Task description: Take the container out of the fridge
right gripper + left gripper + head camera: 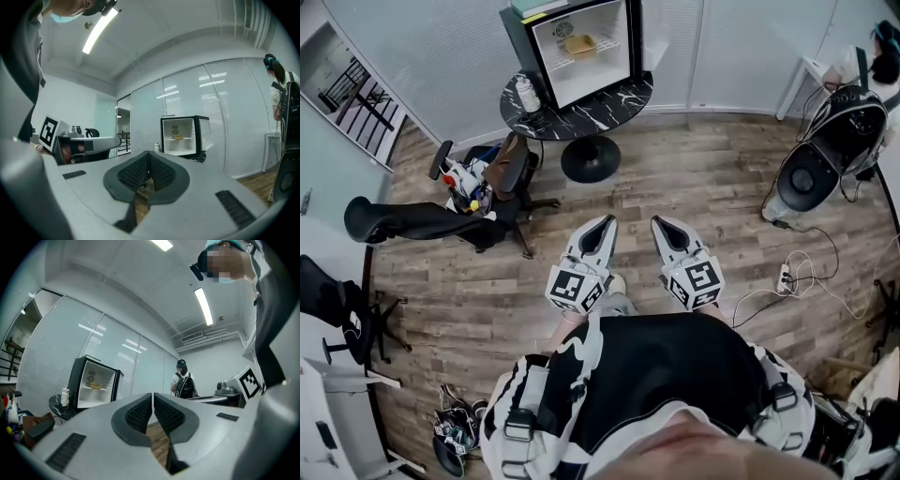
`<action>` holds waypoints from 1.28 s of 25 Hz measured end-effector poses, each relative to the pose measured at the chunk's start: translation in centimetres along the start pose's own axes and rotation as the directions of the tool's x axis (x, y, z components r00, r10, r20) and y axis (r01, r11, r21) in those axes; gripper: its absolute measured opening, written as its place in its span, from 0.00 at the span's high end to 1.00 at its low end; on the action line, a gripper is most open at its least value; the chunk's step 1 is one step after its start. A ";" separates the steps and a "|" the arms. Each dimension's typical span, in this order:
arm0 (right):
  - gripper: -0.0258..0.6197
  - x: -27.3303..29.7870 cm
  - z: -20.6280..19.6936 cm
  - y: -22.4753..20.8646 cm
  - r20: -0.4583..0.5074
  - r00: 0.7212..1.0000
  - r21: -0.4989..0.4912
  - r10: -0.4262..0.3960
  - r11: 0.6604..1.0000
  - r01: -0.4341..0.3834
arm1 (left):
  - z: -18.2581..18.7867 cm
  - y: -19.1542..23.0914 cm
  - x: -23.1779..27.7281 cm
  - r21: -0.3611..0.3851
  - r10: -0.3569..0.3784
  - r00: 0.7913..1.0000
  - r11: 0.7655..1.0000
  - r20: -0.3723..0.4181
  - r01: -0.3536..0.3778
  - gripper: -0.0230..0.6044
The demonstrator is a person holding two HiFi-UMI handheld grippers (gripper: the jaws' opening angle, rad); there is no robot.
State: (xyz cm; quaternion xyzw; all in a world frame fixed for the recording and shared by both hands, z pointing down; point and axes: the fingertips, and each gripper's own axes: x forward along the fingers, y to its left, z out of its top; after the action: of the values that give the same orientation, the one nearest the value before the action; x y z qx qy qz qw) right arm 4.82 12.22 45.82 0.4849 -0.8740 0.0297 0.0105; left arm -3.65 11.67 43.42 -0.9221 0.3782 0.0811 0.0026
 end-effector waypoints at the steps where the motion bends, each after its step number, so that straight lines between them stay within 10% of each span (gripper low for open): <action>1: 0.94 0.7 0.0 -0.2 -0.002 1.000 0.002 -0.001 1.000 0.001 | -0.1 0.7 0.4 -0.003 -0.001 1.000 1.000 -0.002 0.001 0.93; 32: 0.94 22.8 2.4 -7.6 0.009 1.000 -0.003 -0.003 1.000 0.003 | 0.5 20.5 12.3 0.005 0.004 1.000 1.000 0.019 -0.004 0.93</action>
State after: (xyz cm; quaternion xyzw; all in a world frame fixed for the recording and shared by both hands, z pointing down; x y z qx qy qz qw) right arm -0.77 -11.29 44.83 0.4862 -0.8734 0.0263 0.0071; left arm -9.41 -11.53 42.19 -0.9205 0.3804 0.0891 0.0085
